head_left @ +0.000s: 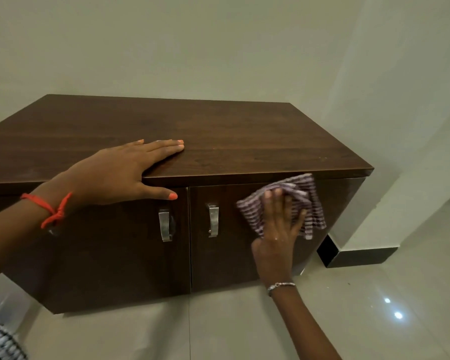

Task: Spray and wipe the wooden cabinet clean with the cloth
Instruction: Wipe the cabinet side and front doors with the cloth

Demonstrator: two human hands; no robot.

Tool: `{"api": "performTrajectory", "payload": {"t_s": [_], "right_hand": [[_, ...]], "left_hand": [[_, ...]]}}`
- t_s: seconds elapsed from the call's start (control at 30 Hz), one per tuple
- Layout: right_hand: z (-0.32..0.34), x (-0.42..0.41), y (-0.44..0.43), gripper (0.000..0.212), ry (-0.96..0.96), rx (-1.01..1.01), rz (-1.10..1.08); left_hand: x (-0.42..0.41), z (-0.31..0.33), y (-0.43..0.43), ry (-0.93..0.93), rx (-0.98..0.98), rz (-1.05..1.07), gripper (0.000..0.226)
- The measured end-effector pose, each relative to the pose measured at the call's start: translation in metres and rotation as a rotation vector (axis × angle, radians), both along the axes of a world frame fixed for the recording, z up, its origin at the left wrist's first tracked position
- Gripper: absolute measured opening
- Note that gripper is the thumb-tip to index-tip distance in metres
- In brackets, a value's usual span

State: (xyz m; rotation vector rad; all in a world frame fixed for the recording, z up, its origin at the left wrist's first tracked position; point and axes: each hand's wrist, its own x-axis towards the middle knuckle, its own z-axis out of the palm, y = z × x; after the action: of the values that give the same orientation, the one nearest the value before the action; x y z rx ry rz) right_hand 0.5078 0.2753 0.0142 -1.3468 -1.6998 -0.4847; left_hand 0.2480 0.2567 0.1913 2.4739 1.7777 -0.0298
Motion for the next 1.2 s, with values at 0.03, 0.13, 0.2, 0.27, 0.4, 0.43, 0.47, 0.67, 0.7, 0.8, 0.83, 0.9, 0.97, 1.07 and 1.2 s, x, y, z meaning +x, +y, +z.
{"api": "performTrajectory", "payload": {"t_s": [0.03, 0.13, 0.2, 0.27, 0.4, 0.43, 0.47, 0.67, 0.7, 0.8, 0.83, 0.9, 0.97, 1.07, 1.2], "right_hand": [[0.006, 0.011, 0.003, 0.088, 0.121, -0.021, -0.034], [0.032, 0.033, 0.018, 0.088, 0.564, -0.02, -0.187], [0.042, 0.03, 0.021, 0.087, 0.689, -0.016, -0.229], [0.035, 0.019, 0.017, 0.086, 0.617, 0.001, -0.185], [-0.015, 0.01, 0.002, 0.082, 0.305, -0.052, -0.014], [-0.022, 0.017, 0.002, 0.084, 0.308, -0.068, 0.006], [-0.025, 0.025, 0.005, 0.089, 0.367, -0.092, -0.002], [0.026, 0.056, 0.03, 0.092, 0.895, -0.101, -0.119], [0.034, 0.055, 0.03, 0.087, 0.876, -0.073, -0.129], [0.031, 0.042, 0.023, 0.083, 0.675, -0.031, -0.126], [0.019, 0.038, 0.019, 0.083, 0.577, -0.031, -0.112], [-0.005, 0.035, 0.012, 0.089, 0.46, -0.076, -0.069], [-0.023, 0.041, 0.01, 0.096, 0.445, -0.111, -0.027], [-0.017, 0.058, 0.011, 0.099, 0.614, -0.129, -0.037], [0.022, 0.079, 0.027, 0.092, 0.754, -0.048, -0.097]], "left_hand": [[0.0, -0.001, 0.0, -0.001, 0.008, -0.007, 0.09], [0.001, 0.0, 0.001, -0.011, 0.006, 0.003, 0.088], [0.001, 0.0, 0.001, -0.015, 0.003, 0.002, 0.091], [0.0, 0.0, 0.001, -0.022, 0.008, -0.004, 0.092], [0.001, 0.0, 0.001, -0.011, -0.008, 0.006, 0.093], [0.001, 0.0, 0.001, -0.01, -0.007, 0.008, 0.093], [0.001, -0.001, 0.002, -0.011, -0.004, 0.008, 0.093], [-0.002, -0.003, 0.005, -0.017, -0.003, -0.003, 0.088], [-0.003, -0.004, 0.005, -0.021, -0.007, -0.004, 0.088], [-0.002, -0.004, 0.005, -0.021, -0.007, 0.002, 0.088], [-0.002, -0.005, 0.006, -0.023, -0.002, 0.004, 0.088], [-0.003, -0.005, 0.006, -0.032, 0.003, 0.005, 0.088], [-0.004, -0.006, 0.008, -0.046, 0.007, 0.007, 0.086], [-0.006, -0.008, 0.009, -0.055, 0.014, 0.01, 0.086], [-0.008, -0.009, 0.012, -0.056, 0.031, -0.004, 0.087]]}}
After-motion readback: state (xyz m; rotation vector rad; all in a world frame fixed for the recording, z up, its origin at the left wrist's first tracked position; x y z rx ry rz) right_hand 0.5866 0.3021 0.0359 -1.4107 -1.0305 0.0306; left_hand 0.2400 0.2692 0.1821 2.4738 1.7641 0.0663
